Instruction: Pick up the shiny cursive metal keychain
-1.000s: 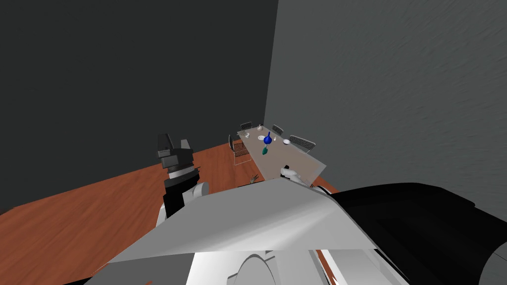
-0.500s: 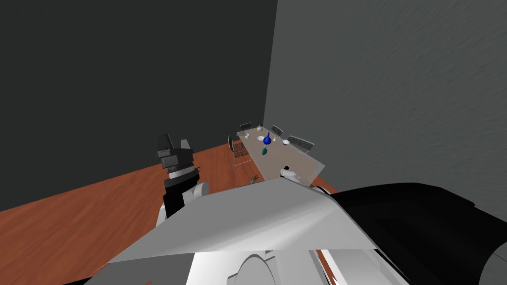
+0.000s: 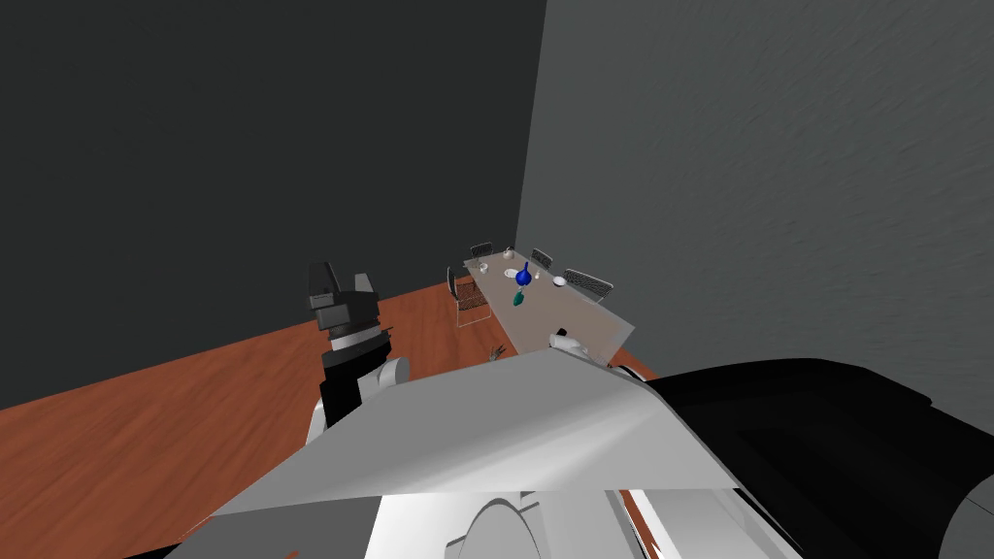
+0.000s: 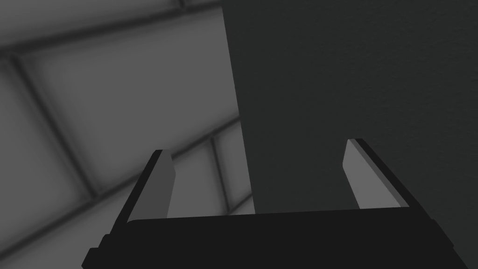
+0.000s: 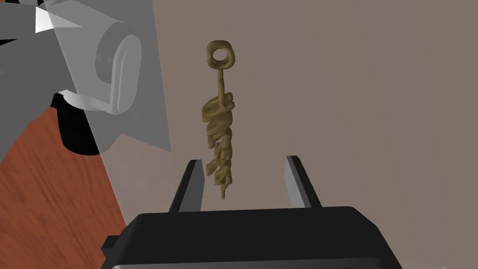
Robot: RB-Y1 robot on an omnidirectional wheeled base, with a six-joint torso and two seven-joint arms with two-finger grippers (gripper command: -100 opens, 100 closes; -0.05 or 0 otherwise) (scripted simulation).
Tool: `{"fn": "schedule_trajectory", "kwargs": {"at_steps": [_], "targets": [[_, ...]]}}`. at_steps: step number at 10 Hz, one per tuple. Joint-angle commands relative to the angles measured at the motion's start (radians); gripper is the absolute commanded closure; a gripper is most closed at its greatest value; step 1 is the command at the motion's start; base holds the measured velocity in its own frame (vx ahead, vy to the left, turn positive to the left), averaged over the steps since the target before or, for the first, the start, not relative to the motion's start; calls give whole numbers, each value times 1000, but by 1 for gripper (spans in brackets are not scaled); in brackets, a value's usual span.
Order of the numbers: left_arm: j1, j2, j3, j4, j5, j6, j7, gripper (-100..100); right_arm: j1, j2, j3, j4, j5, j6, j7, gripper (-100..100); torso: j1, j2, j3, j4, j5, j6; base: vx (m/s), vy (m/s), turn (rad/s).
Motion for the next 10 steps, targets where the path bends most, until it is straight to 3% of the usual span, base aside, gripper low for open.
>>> {"fn": "schedule_trajectory", "kwargs": {"at_steps": [1, 4, 5, 6, 8, 9, 10], "targets": [[0, 0, 0, 0, 0, 0, 0, 0, 0, 0, 0, 0, 0, 0, 0, 100, 0, 0, 0, 0, 0, 0, -6, 13, -3], [0, 0, 0, 0, 0, 0, 0, 0, 1, 7, 2, 1, -3, 7, 0, 100, -10, -4, -2, 0, -2, 0, -3, 6, 0], [0, 0, 0, 0, 0, 0, 0, 0, 1, 7, 2, 0, -2, 7, 1, 0, -10, -5, -3, 0, -2, 0, 0, 0, 0], [0, 0, 0, 0, 0, 0, 0, 0, 8, -8, 6, -33, -8, 36, -15, 100, -10, -5, -3, -1, -2, 0, 2, -27, 61], [0, 0, 0, 0, 0, 0, 0, 0, 2, -28, 13, -68, -21, 76, -34, 100, -12, -4, -2, 0, -2, 0, -26, -13, 50], [0, 0, 0, 0, 0, 0, 0, 0, 2, -20, 11, -55, -15, 60, -28, 100, -11, -3, -2, 0, -2, 0, -18, -1, 10], [0, 0, 0, 0, 0, 0, 0, 0, 0, -21, 12, -56, -16, 63, -30, 0, -10, -3, -2, 0, -2, 0, 0, 0, 0]]}}
